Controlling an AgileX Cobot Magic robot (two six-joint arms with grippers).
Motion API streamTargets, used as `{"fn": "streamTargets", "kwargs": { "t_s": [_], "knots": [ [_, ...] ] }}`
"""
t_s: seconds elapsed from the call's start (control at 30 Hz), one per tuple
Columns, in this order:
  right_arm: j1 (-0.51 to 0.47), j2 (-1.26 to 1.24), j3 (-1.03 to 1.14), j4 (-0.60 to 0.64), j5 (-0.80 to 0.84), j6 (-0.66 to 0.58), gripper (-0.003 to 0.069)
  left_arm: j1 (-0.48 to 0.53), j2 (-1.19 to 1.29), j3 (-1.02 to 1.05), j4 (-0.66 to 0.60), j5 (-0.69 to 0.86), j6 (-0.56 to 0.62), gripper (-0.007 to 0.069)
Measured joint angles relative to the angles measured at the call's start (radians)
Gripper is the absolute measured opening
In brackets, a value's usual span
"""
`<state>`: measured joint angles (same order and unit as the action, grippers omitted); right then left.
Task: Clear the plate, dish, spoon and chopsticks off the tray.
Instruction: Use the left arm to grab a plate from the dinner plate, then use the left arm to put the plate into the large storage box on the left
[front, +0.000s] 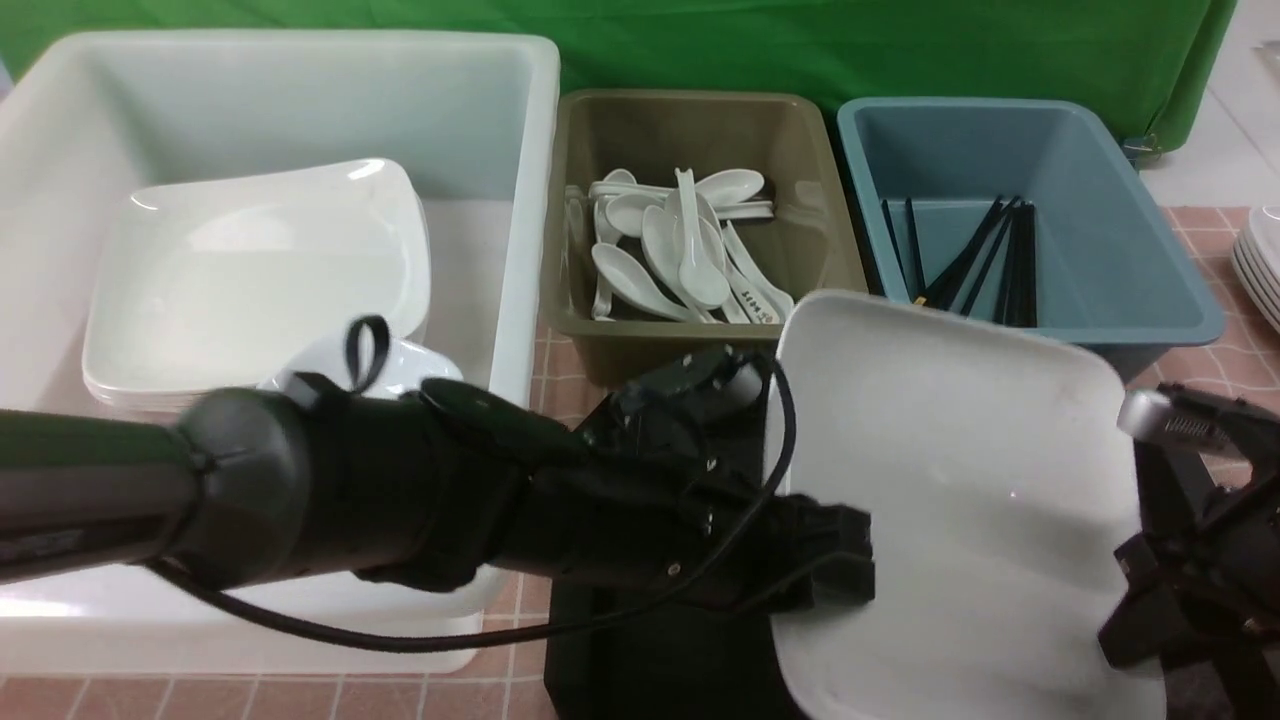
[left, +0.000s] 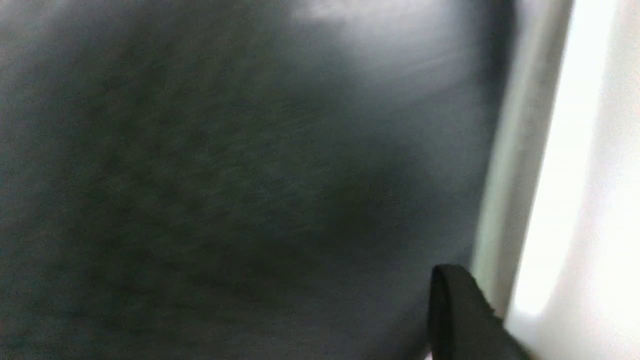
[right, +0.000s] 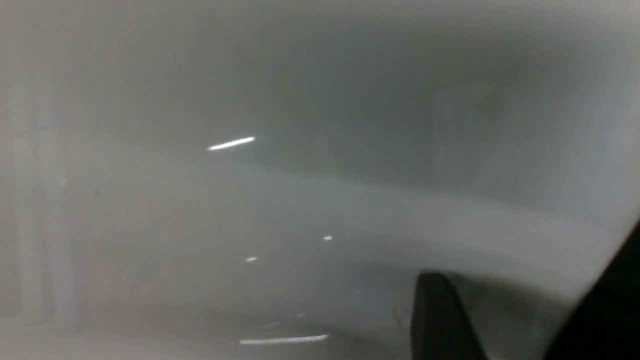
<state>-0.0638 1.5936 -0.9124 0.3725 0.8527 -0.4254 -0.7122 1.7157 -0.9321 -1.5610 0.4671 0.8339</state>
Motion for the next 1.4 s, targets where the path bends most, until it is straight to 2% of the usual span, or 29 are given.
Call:
{"fn": "streamTargets", "kwargs": {
  "t_s": [0.07, 0.1, 0.17, 0.4, 0.5, 0.6, 0.73, 0.77, 0.83, 0.87, 0.9, 0.93, 1.0, 1.03, 1.07, 1.1, 1.13, 1.17, 1.2, 1.23, 1.27, 1.3, 1.4],
  "knots": [
    [0.007, -0.065, -0.026, 0.028, 0.036, 0.000, 0.0492, -0.003, -0.065, -0.001, 0.040, -0.019, -0.035, 0.0092],
    [0.007, -0.071, -0.029, 0.030, 0.036, 0.000, 0.0501, -0.003, -0.065, -0.001, 0.040, -0.021, -0.035, 0.0092],
    [0.009, -0.150, -0.061, 0.047, 0.070, 0.005, 0.0567, -0.007, -0.127, -0.001, 0.082, -0.037, -0.087, 0.0092],
    [0.010, -0.390, -0.186, 0.067, 0.125, 0.027, 0.0566, -0.011, -0.312, -0.009, 0.237, -0.092, -0.257, 0.0092],
    [0.016, -0.494, -0.246, 0.102, 0.125, 0.045, 0.0559, -0.002, -0.355, -0.008, 0.366, -0.110, -0.335, 0.0092],
    [0.019, -0.575, -0.286, 0.096, 0.127, 0.062, 0.0559, 0.059, -0.399, -0.011, 0.477, -0.082, -0.432, 0.0091],
    [0.019, -0.637, -0.294, 0.087, 0.136, 0.081, 0.0551, 0.157, -0.442, -0.036, 0.518, -0.047, -0.474, 0.0091],
    [0.019, -0.656, -0.295, 0.079, 0.154, 0.081, 0.0517, 0.223, -0.463, -0.050, 0.526, -0.021, -0.478, 0.0091],
    [0.019, -0.662, -0.296, 0.074, 0.167, 0.081, 0.0474, 0.280, -0.478, -0.065, 0.532, 0.007, -0.480, 0.0091],
    [0.019, -0.663, -0.296, 0.063, 0.195, 0.081, 0.0373, 0.397, -0.501, -0.087, 0.540, 0.053, -0.482, 0.0091],
    [0.019, -0.663, -0.296, 0.060, 0.204, 0.081, 0.0317, 0.438, -0.508, -0.092, 0.543, 0.068, -0.482, 0.0091],
    [0.019, -0.663, -0.296, 0.058, 0.208, 0.081, 0.0303, 0.452, -0.511, -0.097, 0.543, 0.073, -0.482, 0.0091],
    [0.019, -0.663, -0.296, 0.055, 0.232, 0.082, 0.0104, 0.680, -0.519, -0.144, 0.556, 0.163, -0.483, 0.0091],
    [0.019, -0.663, -0.296, 0.055, 0.237, 0.082, 0.0075, 0.734, -0.516, -0.156, 0.558, 0.179, -0.483, 0.0091],
    [0.022, -0.663, -0.296, 0.054, 0.240, 0.082, 0.0038, 0.845, -0.505, -0.185, 0.560, 0.244, -0.483, 0.0091],
    [0.023, -0.663, -0.296, 0.054, 0.240, 0.082, 0.0035, 0.864, -0.505, -0.185, 0.560, 0.255, -0.483, 0.0091],
    [0.032, -0.663, -0.294, 0.056, 0.241, 0.083, 0.0030, 1.024, -0.471, -0.225, 0.556, 0.343, -0.474, 0.0091],
    [0.038, -0.663, -0.290, 0.056, 0.242, 0.084, 0.0030, 1.105, -0.443, -0.248, 0.547, 0.389, -0.463, 0.0091],
    [0.040, -0.663, -0.287, 0.057, 0.242, 0.084, 0.0030, 1.105, -0.436, -0.252, 0.544, 0.413, -0.455, 0.0091],
    [0.051, -0.663, -0.275, 0.058, 0.240, 0.084, 0.0030, 1.214, -0.388, -0.294, 0.521, 0.503, -0.428, 0.0091],
    [0.052, -0.663, -0.273, 0.058, 0.239, 0.084, 0.0030, 1.237, -0.373, -0.299, 0.519, 0.514, -0.424, 0.0091],
    [0.058, -0.663, -0.257, 0.059, 0.235, 0.084, 0.0030, 1.316, -0.301, -0.356, 0.501, 0.597, -0.397, 0.0091],
    [0.062, -0.662, -0.244, 0.060, 0.227, 0.084, 0.0030, 1.370, -0.178, -0.460, 0.494, 0.701, -0.384, 0.0091]
  ]
}}
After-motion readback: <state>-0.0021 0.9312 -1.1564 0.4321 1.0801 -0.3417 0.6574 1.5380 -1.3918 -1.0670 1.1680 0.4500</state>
